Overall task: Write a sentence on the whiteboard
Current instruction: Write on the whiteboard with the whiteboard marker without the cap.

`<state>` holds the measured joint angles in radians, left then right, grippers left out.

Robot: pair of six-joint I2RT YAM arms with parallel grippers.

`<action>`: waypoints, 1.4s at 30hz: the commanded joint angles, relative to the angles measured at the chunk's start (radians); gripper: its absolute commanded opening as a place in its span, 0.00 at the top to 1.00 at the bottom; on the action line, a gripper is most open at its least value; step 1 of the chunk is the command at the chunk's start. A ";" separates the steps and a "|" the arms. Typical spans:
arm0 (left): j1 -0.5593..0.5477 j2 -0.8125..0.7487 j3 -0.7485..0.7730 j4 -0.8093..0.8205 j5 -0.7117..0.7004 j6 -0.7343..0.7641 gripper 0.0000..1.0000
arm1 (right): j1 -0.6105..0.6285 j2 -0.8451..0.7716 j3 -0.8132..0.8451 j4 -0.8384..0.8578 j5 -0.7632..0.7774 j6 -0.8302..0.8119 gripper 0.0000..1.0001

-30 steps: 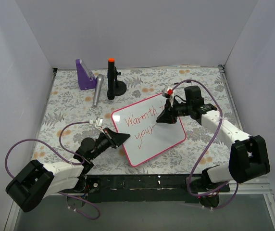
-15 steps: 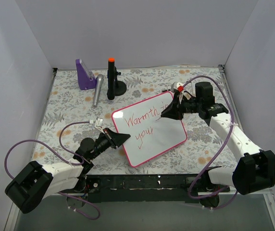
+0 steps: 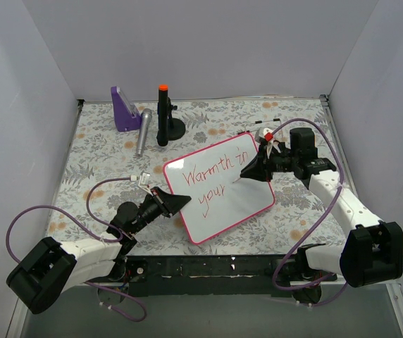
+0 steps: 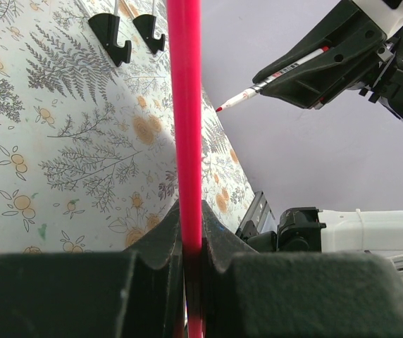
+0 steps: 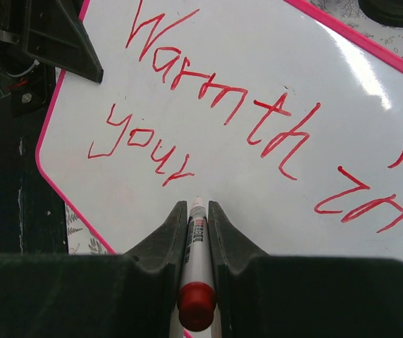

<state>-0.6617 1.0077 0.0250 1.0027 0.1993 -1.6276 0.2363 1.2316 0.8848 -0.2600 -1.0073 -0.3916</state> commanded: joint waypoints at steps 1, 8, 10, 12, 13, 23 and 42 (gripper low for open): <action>-0.004 -0.037 -0.033 0.178 0.006 -0.021 1.00 | -0.005 -0.011 -0.014 0.054 -0.036 -0.001 0.99; -0.004 -0.029 -0.028 0.186 0.011 -0.023 1.00 | -0.005 -0.011 -0.018 0.061 -0.027 -0.001 0.99; -0.004 -0.031 -0.028 0.183 0.009 -0.023 1.00 | -0.005 -0.011 -0.018 0.064 -0.022 -0.003 0.99; -0.004 -0.034 -0.028 0.178 0.009 -0.025 1.00 | -0.005 -0.011 -0.018 0.067 -0.019 -0.001 0.99; -0.004 -0.037 -0.028 0.174 0.009 -0.025 1.00 | -0.005 -0.009 -0.018 0.067 -0.019 -0.001 0.99; -0.004 -0.017 -0.028 0.189 0.008 -0.025 1.00 | -0.005 0.048 -0.014 0.146 0.018 0.060 0.99; -0.004 -0.011 -0.027 0.180 0.008 -0.023 1.00 | 0.009 0.065 -0.035 0.166 0.102 0.094 0.99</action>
<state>-0.6617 1.0122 0.0250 1.0023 0.2028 -1.6302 0.2424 1.2858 0.8471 -0.1226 -0.9188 -0.3008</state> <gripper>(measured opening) 0.052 0.187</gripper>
